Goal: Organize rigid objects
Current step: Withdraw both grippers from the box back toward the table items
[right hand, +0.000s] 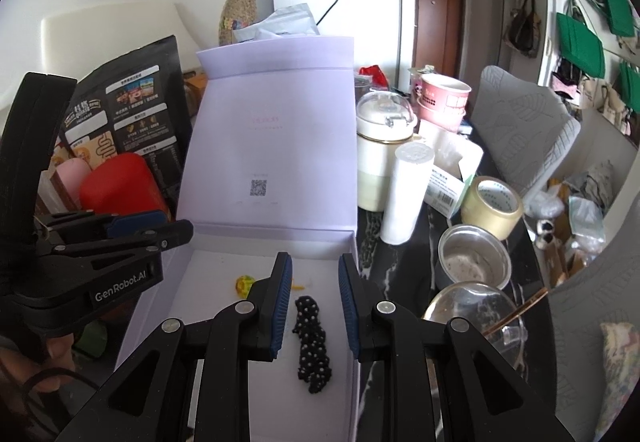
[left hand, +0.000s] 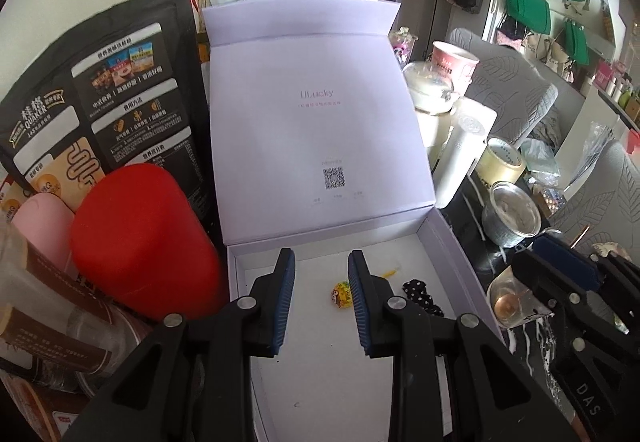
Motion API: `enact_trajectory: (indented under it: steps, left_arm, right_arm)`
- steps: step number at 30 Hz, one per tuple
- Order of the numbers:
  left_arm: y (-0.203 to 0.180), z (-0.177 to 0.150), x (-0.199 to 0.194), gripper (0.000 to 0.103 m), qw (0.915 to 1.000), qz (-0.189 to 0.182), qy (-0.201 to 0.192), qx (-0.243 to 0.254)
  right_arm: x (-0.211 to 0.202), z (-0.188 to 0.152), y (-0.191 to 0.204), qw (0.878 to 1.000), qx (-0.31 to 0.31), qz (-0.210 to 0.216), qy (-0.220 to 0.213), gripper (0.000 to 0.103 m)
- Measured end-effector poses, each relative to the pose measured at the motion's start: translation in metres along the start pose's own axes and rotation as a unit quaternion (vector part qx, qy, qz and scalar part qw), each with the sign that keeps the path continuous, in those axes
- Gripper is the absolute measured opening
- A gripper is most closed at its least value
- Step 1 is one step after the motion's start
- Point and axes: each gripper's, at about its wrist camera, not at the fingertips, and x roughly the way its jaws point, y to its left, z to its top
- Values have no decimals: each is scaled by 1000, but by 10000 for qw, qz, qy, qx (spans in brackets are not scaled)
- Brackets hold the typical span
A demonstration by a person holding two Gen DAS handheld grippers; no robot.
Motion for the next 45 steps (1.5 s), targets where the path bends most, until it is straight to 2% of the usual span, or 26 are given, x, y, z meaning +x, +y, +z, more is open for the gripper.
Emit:
enact_trajectory:
  steps: [5, 10, 21, 24, 29, 32, 38, 45]
  left_arm:
    - [-5, 0, -20, 27, 9996, 47, -263, 20]
    - [-6, -3, -30, 27, 9996, -31, -268, -70]
    - [-14, -14, -72, 27, 9988, 47, -482, 28]
    - [-16, -17, -84, 27, 9985, 44, -549, 37]
    - [-20, -24, -103, 27, 9974, 49, -711, 59]
    - [-23, -29, -114, 27, 9972, 2, -739, 82]
    - [-26, -43, -137, 27, 9962, -19, -861, 96]
    - [-32, -68, -151, 27, 9965, -105, -821, 115]
  right_arm:
    - [-16, 0, 1, 10000, -46, -3, -75, 24]
    - [-37, -2, 2, 9998, -71, -93, -174, 24]
    - [-77, -12, 8, 9992, -75, -65, -381, 24]
    - [-89, -16, 9, 9989, -67, -69, -455, 32]
    - [-111, -22, 14, 9982, -116, -113, -578, 32]
    - [-124, -28, 14, 9978, -88, -131, -643, 38]
    - [-146, -43, 17, 9975, -25, -148, -696, 38]
    - [-173, -68, 22, 9967, -11, -174, -791, 42]
